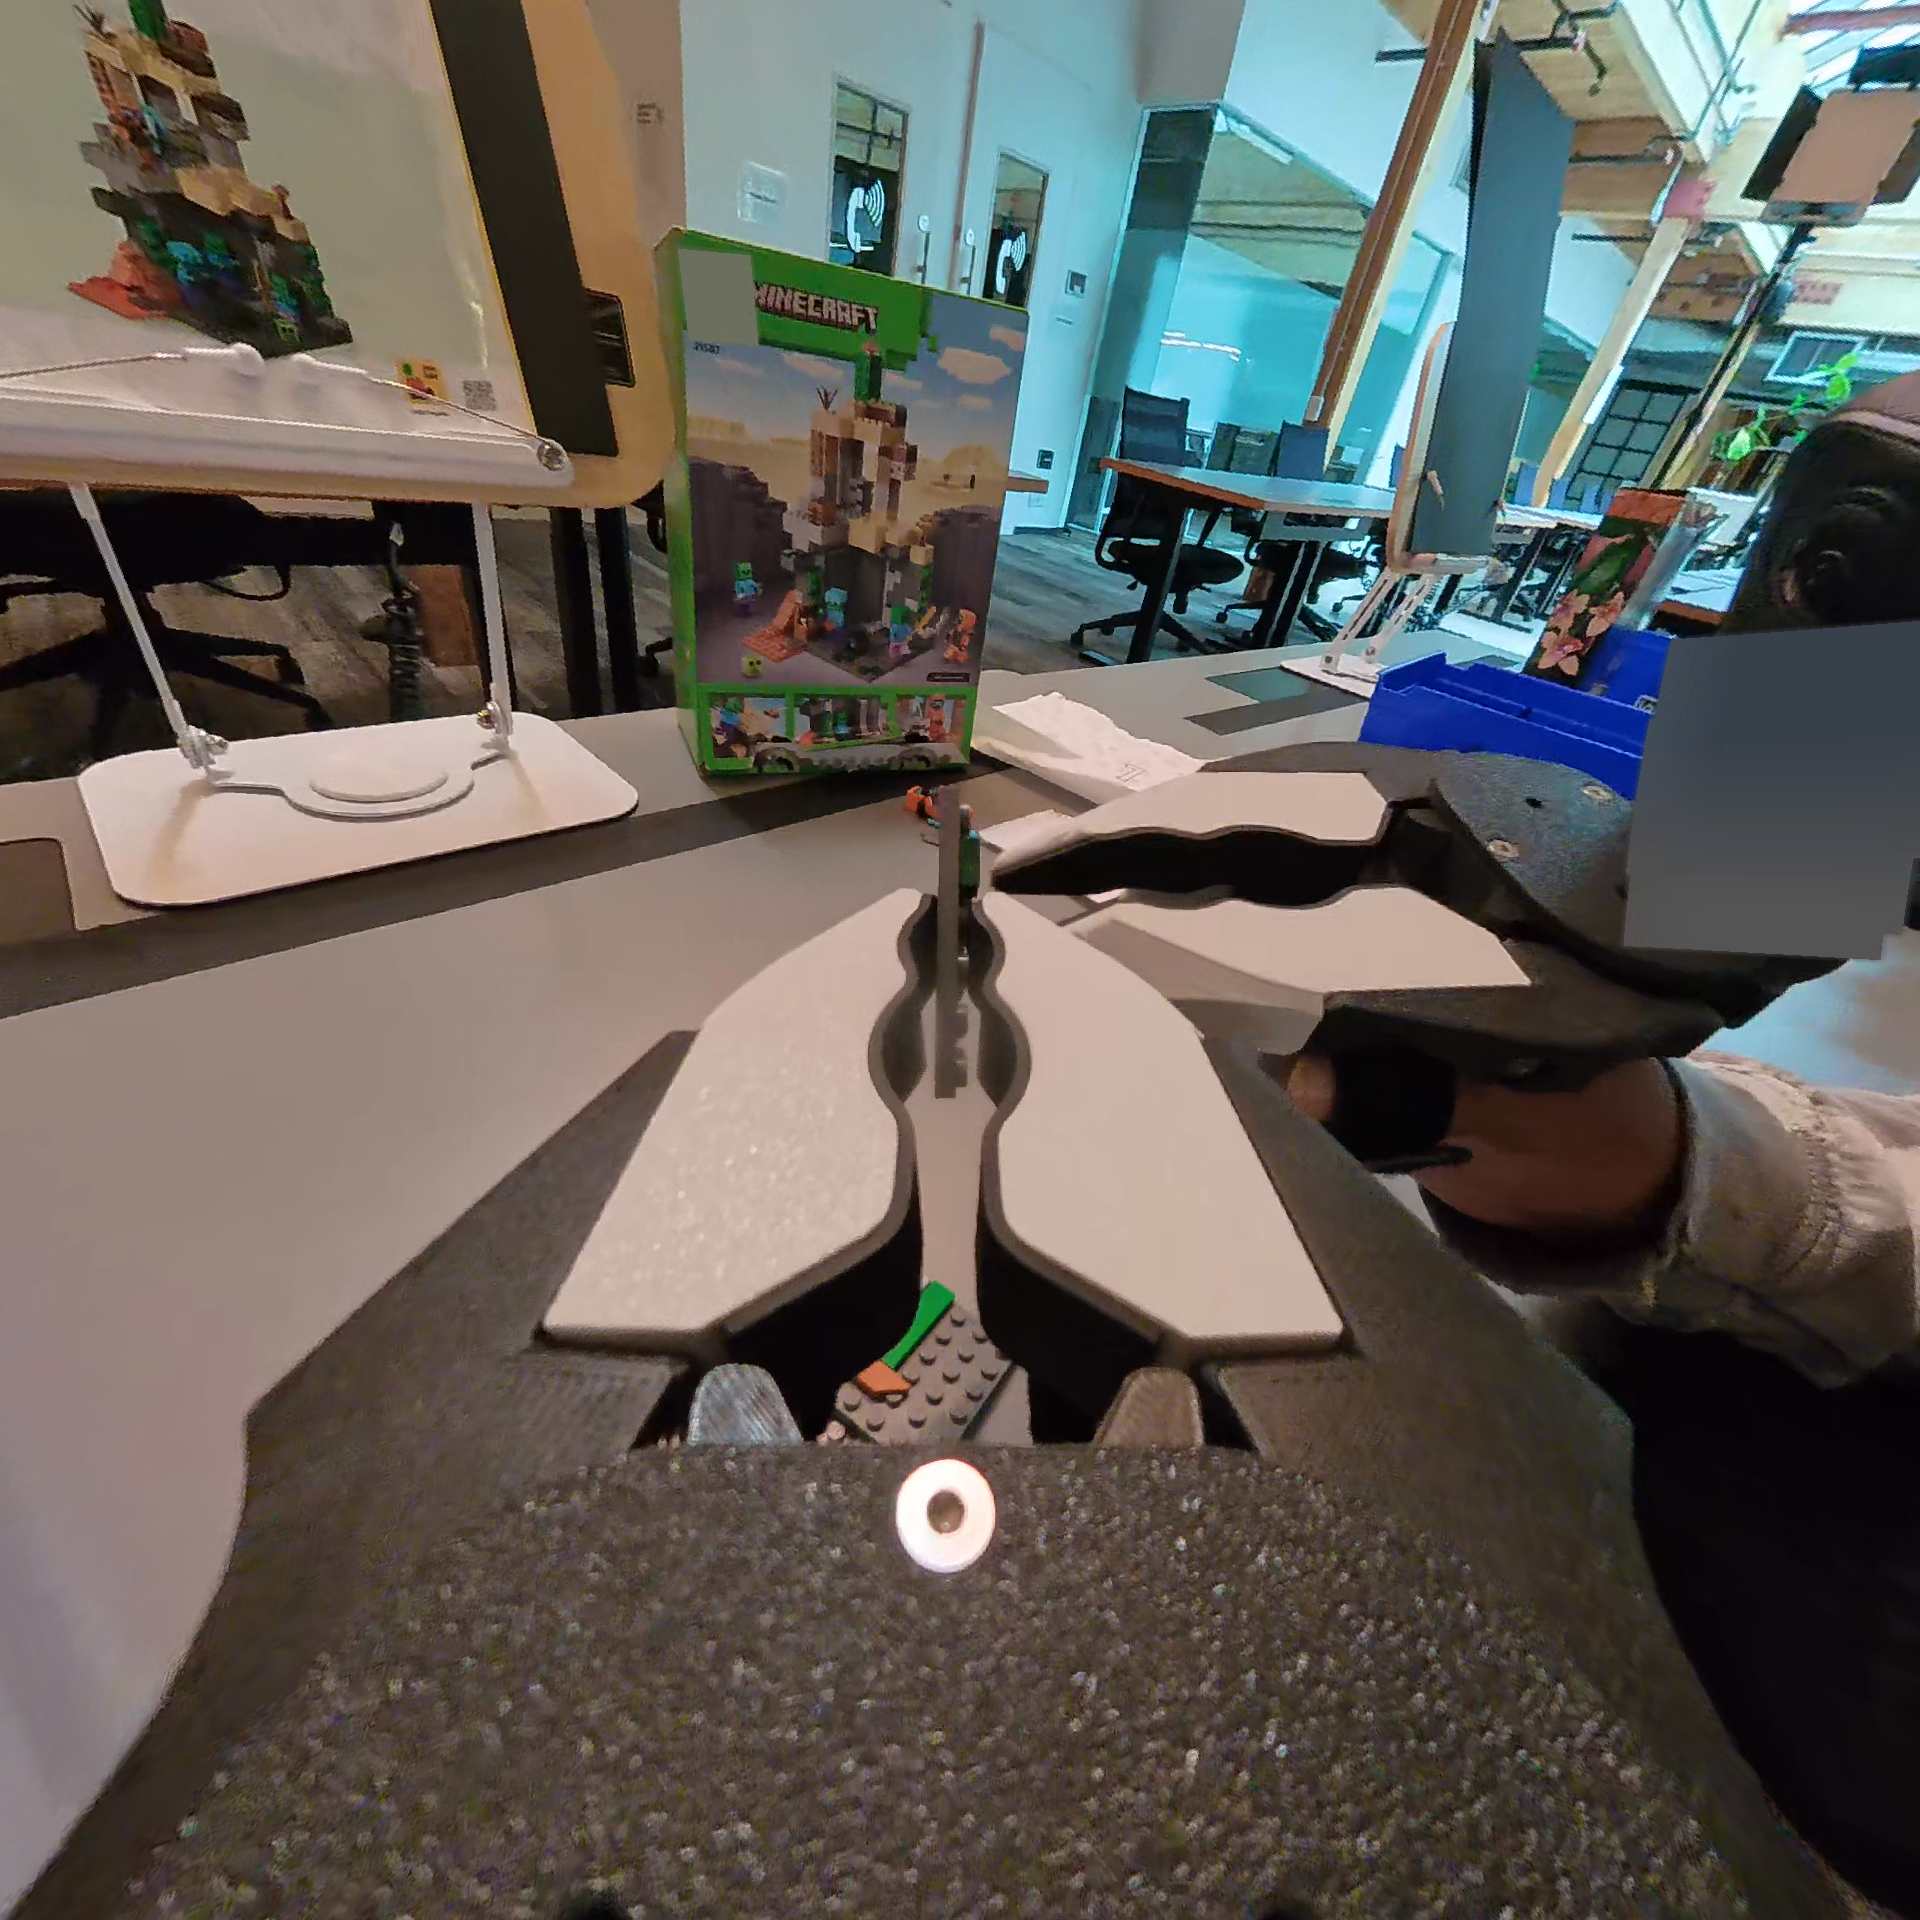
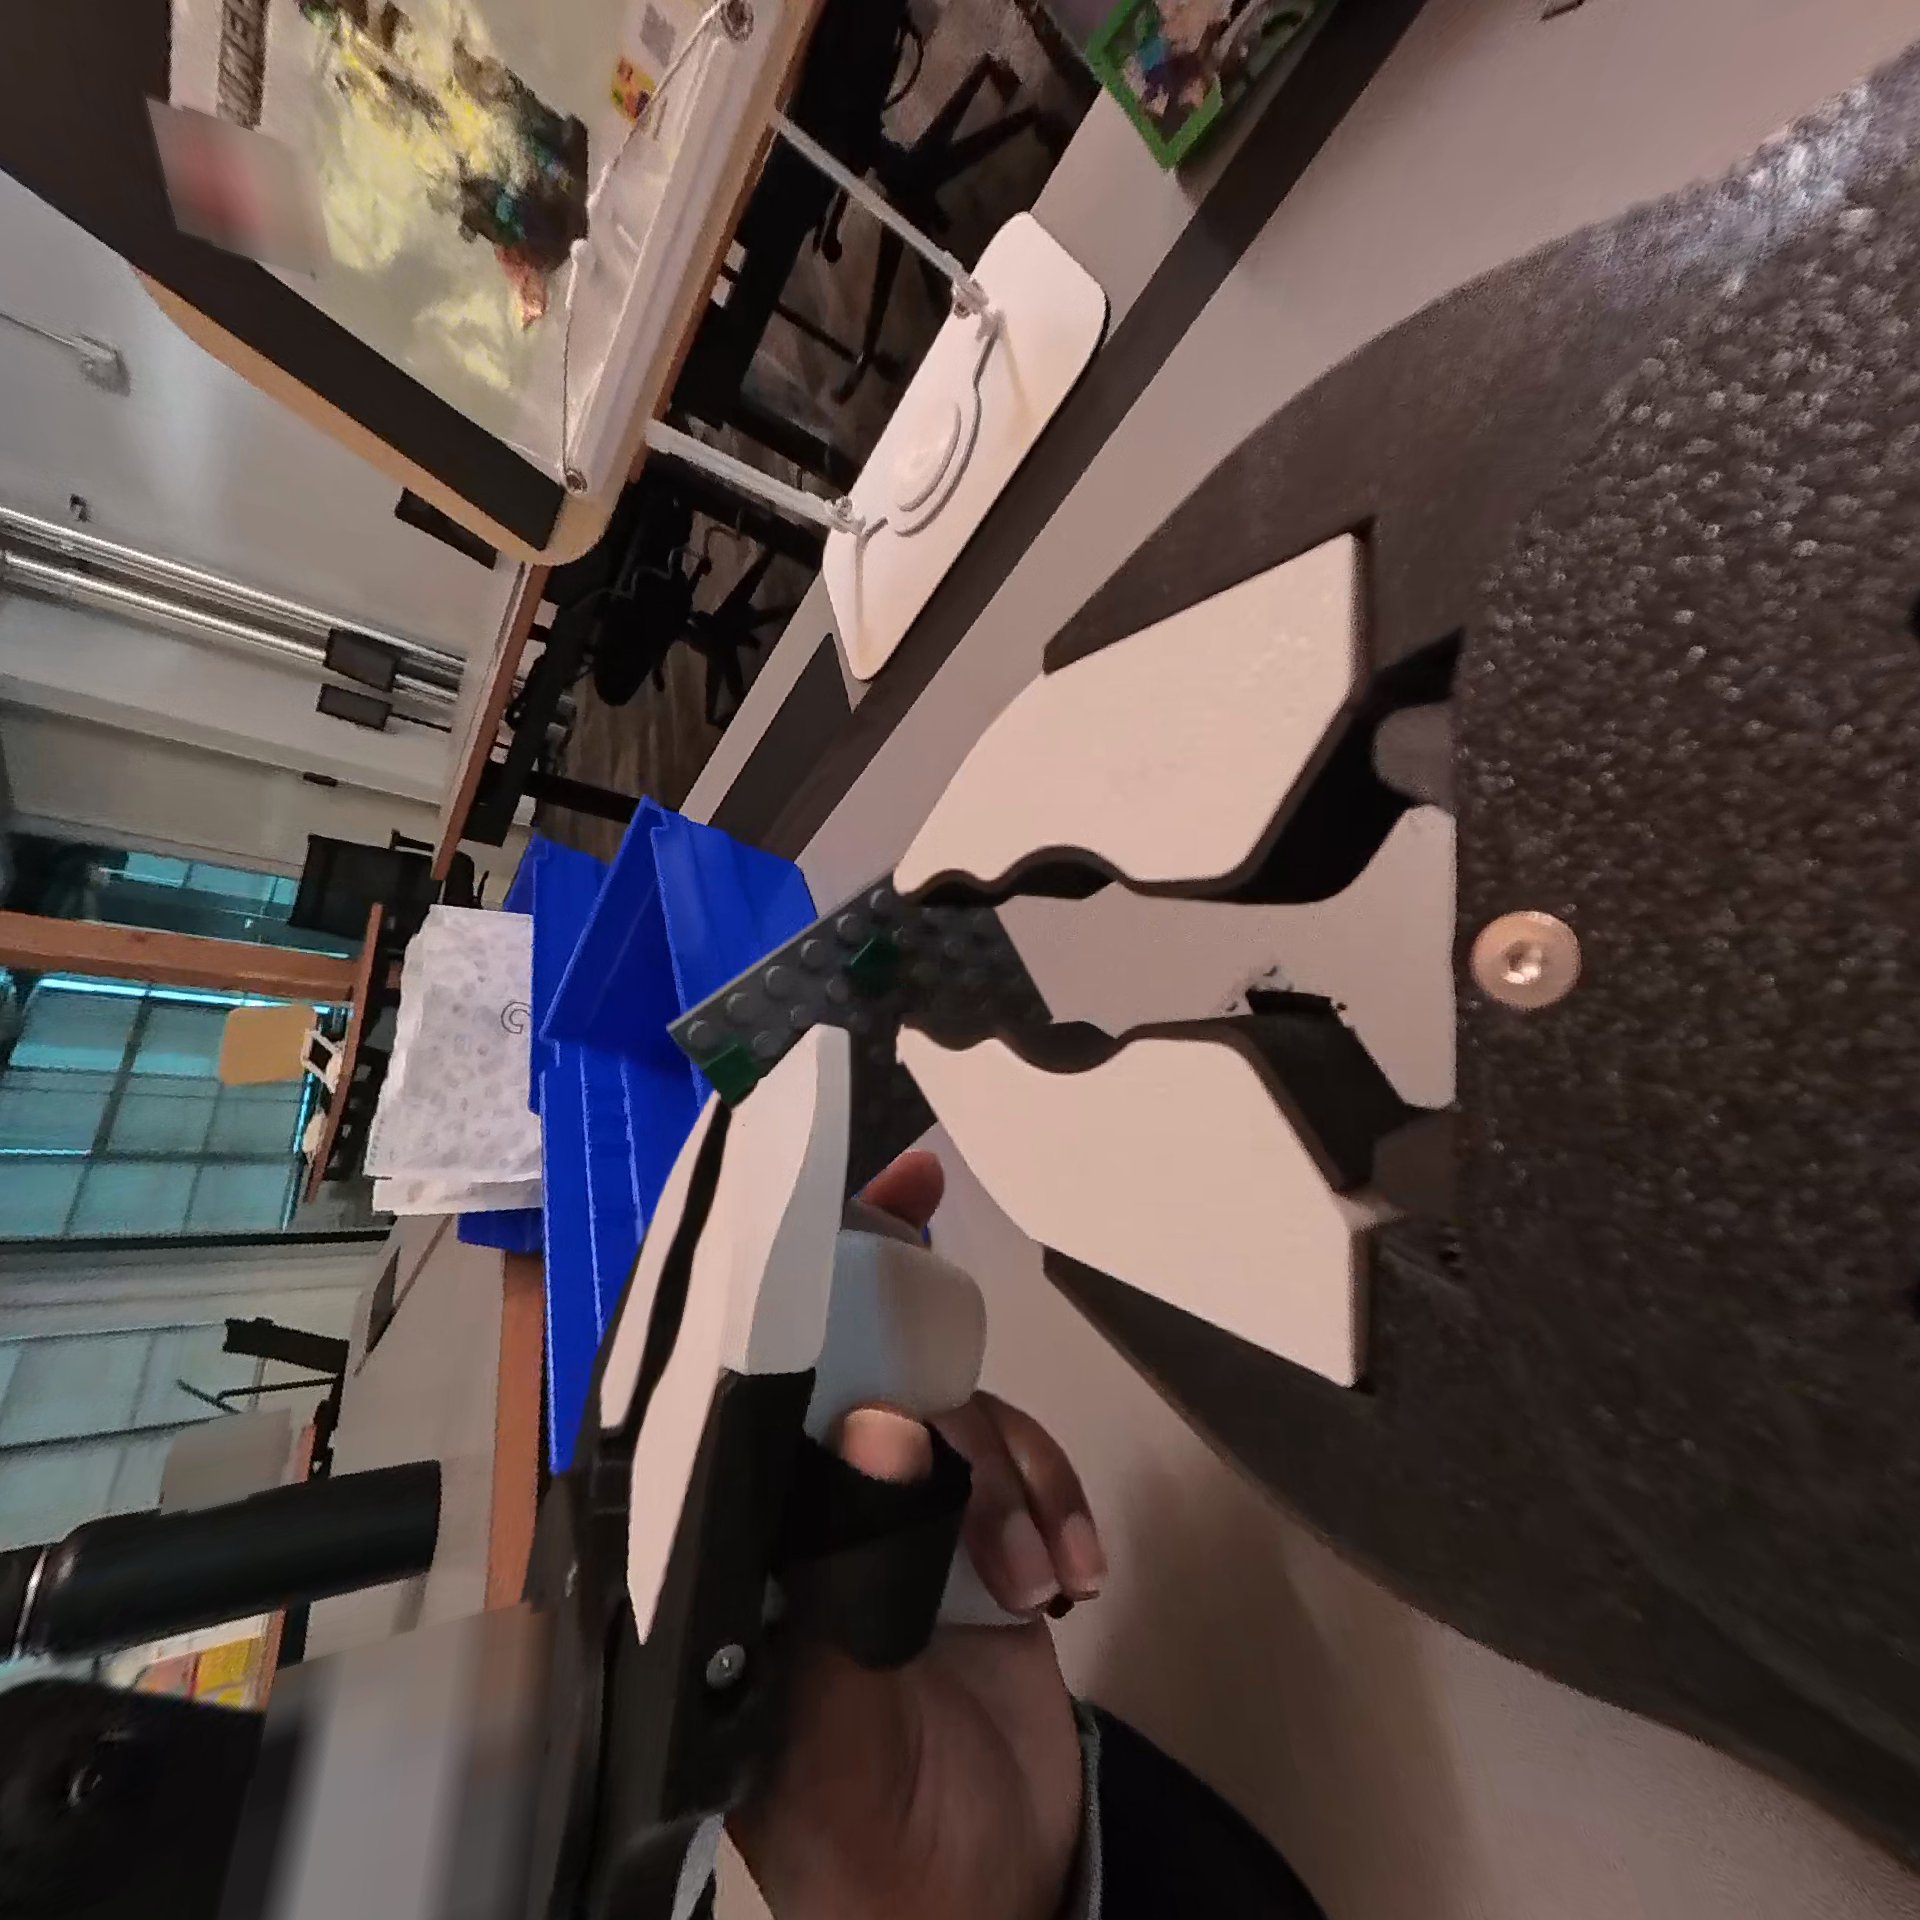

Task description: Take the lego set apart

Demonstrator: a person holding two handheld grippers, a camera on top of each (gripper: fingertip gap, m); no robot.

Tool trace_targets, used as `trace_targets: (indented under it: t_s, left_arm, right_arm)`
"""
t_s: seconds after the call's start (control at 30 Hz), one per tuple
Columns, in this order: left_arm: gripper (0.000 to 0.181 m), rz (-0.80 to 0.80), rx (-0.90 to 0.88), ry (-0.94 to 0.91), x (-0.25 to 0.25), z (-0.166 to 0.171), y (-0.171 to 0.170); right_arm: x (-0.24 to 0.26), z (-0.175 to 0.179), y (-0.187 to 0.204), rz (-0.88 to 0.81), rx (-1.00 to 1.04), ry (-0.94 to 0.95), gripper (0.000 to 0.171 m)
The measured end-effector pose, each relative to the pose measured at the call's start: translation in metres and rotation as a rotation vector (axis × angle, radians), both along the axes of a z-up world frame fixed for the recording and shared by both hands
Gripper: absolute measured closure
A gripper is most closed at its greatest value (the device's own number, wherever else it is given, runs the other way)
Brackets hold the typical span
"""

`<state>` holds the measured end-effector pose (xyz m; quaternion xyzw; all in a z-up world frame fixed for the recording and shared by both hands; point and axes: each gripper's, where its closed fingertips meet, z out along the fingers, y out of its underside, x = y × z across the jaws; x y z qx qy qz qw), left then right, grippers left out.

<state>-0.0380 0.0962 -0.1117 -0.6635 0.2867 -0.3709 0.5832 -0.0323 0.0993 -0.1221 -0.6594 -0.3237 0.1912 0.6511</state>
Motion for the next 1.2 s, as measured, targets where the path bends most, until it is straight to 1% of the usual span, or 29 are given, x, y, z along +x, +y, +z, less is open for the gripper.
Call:
trace_targets:
  t_s: [0.2,0.3,0.37,0.6,0.9,1.03,1.1,1.2]
  left_arm:
    - [0.176,0.011,0.058,0.028,0.003,0.003,-0.004]
    - [0.174,0.011,0.144,0.111,0.004,0.002,-0.008]
    - [0.173,-0.005,0.180,0.134,0.005,0.005,-0.011]
    - [0.172,-0.076,0.160,0.197,0.004,0.001,-0.016]
    - [0.172,-0.067,0.218,0.290,0.001,-0.004,-0.017]
    - [0.175,-0.065,0.157,0.262,0.000,-0.006,-0.010]
    - [0.176,-0.062,0.114,0.259,0.001,-0.010,-0.006]
    - [0.176,-0.060,0.037,0.221,-0.001,-0.014,0.000]
  right_arm:
    - [-0.001,0.005,0.003,-0.031,0.006,-0.012,0.157]
    - [-0.003,0.005,0.002,-0.035,0.004,-0.074,0.159]
    - [-0.004,0.006,0.000,-0.042,0.029,-0.102,0.162]
    - [-0.004,0.004,-0.005,-0.023,0.047,-0.173,0.162]
    - [-0.004,0.002,-0.009,-0.038,0.084,-0.286,0.164]
    - [0.000,-0.002,-0.009,-0.057,0.118,-0.323,0.166]
    - [-0.004,-0.003,-0.012,-0.027,0.132,-0.313,0.171]
    - [-0.008,-0.008,-0.013,-0.015,0.160,-0.366,0.171]
